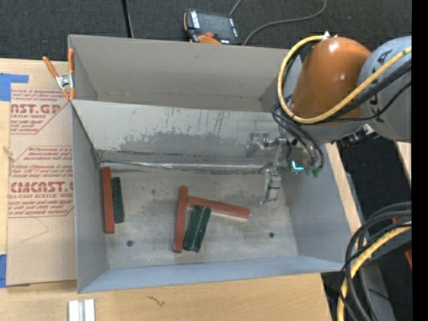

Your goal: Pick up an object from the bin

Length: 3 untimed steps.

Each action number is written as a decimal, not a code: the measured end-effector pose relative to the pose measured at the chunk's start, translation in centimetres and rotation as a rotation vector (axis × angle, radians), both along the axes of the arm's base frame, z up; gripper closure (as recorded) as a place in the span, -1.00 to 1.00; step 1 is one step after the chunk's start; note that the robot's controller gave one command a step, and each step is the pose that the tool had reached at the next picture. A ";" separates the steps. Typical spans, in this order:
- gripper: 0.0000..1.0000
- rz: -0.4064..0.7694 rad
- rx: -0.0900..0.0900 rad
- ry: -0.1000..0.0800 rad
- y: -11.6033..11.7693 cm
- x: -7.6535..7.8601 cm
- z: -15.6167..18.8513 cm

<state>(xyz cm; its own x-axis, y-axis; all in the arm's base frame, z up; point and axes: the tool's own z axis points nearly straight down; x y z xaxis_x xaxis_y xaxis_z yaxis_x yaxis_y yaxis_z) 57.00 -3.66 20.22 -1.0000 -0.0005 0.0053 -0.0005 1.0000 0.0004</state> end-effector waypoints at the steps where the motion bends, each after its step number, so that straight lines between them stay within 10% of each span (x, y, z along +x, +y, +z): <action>1: -1.00 0.221 0.002 0.001 5.0 -3.3 -13.2; 2: 1.00 0.219 0.001 -0.007 4.9 -3.0 -12.8; 3: 1.00 0.383 0.002 -0.009 3.3 -1.3 -13.1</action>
Offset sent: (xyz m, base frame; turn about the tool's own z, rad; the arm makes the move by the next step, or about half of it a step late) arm -0.0302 0.0478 -0.1274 -0.2188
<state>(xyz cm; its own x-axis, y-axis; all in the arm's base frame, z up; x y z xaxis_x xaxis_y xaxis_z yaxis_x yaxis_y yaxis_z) 55.66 -0.32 7.13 -0.9275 -0.3739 -0.0036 -0.3739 0.9275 0.0005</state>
